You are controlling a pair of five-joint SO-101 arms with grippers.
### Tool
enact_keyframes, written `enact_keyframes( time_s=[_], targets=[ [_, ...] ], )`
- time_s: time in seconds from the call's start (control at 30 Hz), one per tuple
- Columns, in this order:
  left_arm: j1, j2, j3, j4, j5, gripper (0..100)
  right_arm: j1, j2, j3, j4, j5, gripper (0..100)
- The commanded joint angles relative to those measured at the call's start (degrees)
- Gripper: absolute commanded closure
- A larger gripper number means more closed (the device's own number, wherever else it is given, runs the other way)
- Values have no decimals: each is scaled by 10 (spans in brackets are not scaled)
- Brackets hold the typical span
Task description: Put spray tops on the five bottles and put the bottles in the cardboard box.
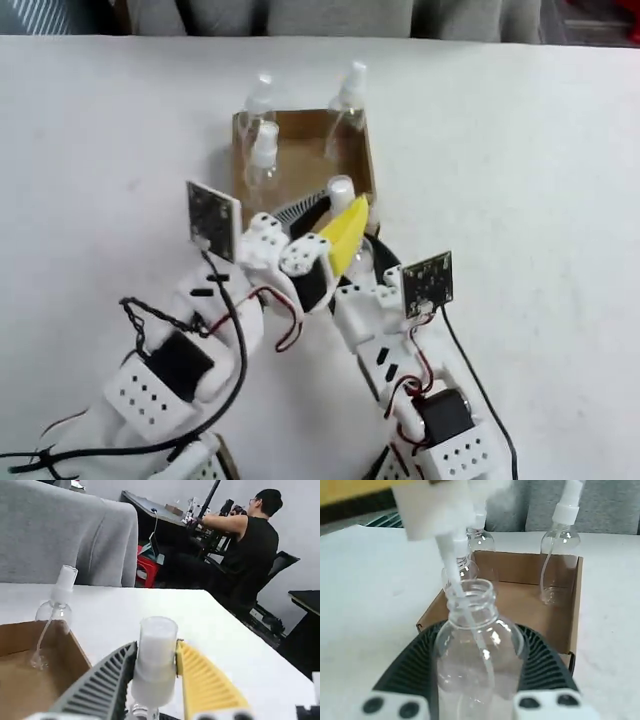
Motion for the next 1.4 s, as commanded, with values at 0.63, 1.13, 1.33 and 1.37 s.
enact_keyframes(
  time_s=[0.63,1.13,1.33,1.37],
  targets=[
    [16,51,18,-46,-68,978,18,-3,5,20,1,982],
    [28,51,33,-42,-71,895,46,-3,5,21,1,982],
    [29,51,47,-41,-68,686,47,-3,5,21,1,982],
    [29,51,47,-41,-68,675,47,-3,5,21,1,982]
  ],
)
